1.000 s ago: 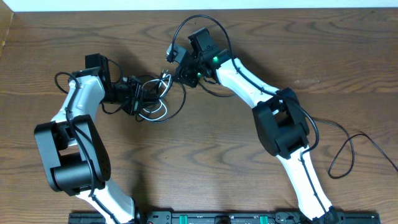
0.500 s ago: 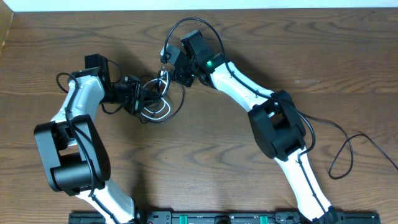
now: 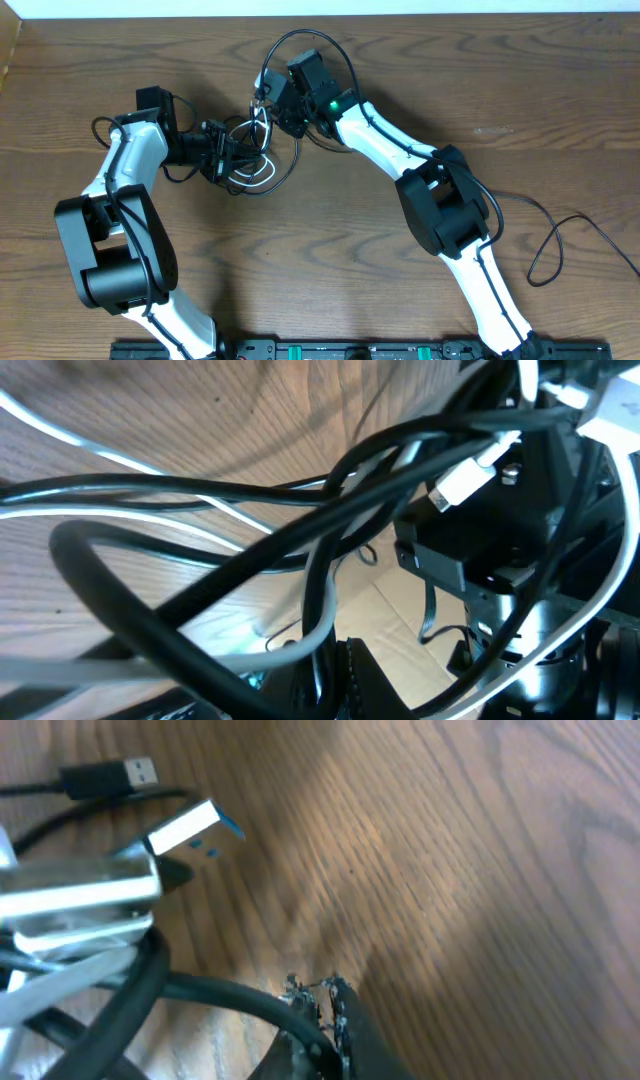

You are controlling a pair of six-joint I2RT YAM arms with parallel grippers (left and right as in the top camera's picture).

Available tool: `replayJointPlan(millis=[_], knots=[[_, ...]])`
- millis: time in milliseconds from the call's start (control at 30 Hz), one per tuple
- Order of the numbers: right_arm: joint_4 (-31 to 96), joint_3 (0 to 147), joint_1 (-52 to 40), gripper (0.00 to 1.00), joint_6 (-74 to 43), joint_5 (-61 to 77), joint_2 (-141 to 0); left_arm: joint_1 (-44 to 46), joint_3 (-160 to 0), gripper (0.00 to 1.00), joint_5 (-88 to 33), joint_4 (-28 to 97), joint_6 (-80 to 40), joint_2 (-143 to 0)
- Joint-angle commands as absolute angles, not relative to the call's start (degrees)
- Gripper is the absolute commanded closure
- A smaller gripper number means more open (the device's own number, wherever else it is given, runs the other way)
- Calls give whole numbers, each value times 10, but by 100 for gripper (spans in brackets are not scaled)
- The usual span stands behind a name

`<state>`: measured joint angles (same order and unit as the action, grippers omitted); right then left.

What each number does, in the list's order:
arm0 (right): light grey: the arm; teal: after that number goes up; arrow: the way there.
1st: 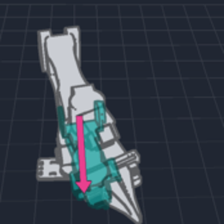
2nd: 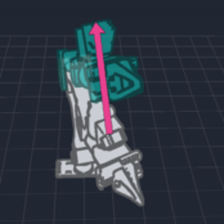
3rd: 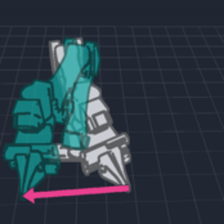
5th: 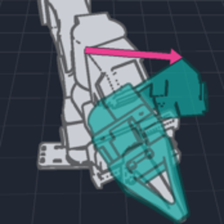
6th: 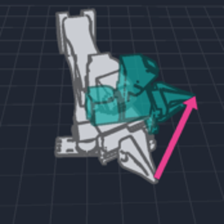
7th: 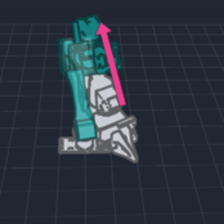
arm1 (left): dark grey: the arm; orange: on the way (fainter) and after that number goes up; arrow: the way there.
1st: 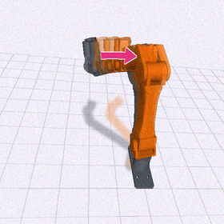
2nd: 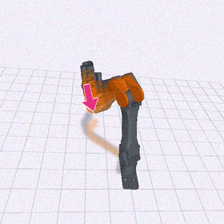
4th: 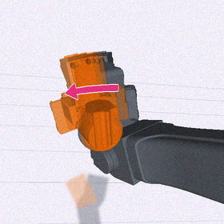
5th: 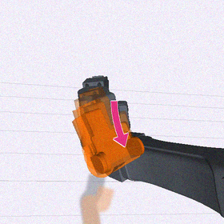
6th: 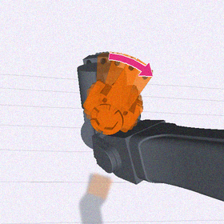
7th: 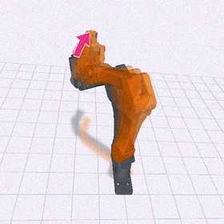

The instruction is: Untangle cables

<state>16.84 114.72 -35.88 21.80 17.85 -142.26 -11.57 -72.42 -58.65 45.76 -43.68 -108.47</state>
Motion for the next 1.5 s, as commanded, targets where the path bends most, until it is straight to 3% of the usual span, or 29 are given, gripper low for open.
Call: replayJointPlan(millis=[0, 100, 267, 567, 867, 1467], knots=[[167, 1145, -347, 99, 140, 167, -1434, -116, -721, 92, -540, 458, -435, -1090], [191, 1145, -326, 99, 145, 213, -1430, -116, -721, 93, -467, 438, -435, -1090], [211, 1145, -280, 99, 124, 351, -1429, -116, -721, 92, -429, 386, -435, -1090], [234, 1145, -240, 99, 96, 477, -1429, -113, -721, 93, -363, 328, -435, -1090], [281, 1145, -220, 99, 101, 464, -1427, -115, -721, 93, -187, 322, -436, -1090], [412, 1145, -128, 99, 64, 440, -1427, -140, -721, 92, -186, 331, -436, -1090]])
